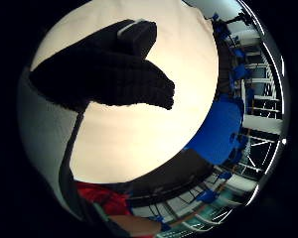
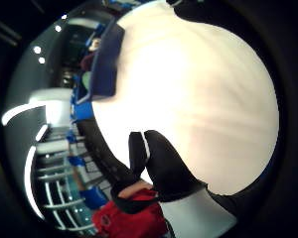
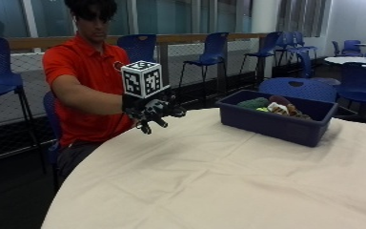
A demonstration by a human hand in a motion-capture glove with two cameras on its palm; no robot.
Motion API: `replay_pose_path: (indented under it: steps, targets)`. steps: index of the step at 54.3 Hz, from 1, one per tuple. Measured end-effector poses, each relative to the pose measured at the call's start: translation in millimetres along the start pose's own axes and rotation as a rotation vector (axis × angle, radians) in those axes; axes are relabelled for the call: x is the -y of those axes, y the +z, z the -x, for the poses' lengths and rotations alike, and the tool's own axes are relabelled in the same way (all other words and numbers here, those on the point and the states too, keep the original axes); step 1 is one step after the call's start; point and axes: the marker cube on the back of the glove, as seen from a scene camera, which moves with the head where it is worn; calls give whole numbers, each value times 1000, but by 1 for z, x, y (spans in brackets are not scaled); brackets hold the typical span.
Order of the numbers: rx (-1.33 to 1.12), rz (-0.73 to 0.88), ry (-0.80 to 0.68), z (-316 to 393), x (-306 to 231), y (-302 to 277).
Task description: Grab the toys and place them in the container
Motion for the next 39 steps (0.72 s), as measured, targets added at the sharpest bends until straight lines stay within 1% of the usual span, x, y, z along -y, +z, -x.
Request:
replay_pose_path:
  steps: [10, 25, 39]
  targets:
    - [38, -8, 27, -5, -7, 2]
    - [36, -8, 6, 12, -11, 10]
    - [43, 9, 6, 7, -12, 19]
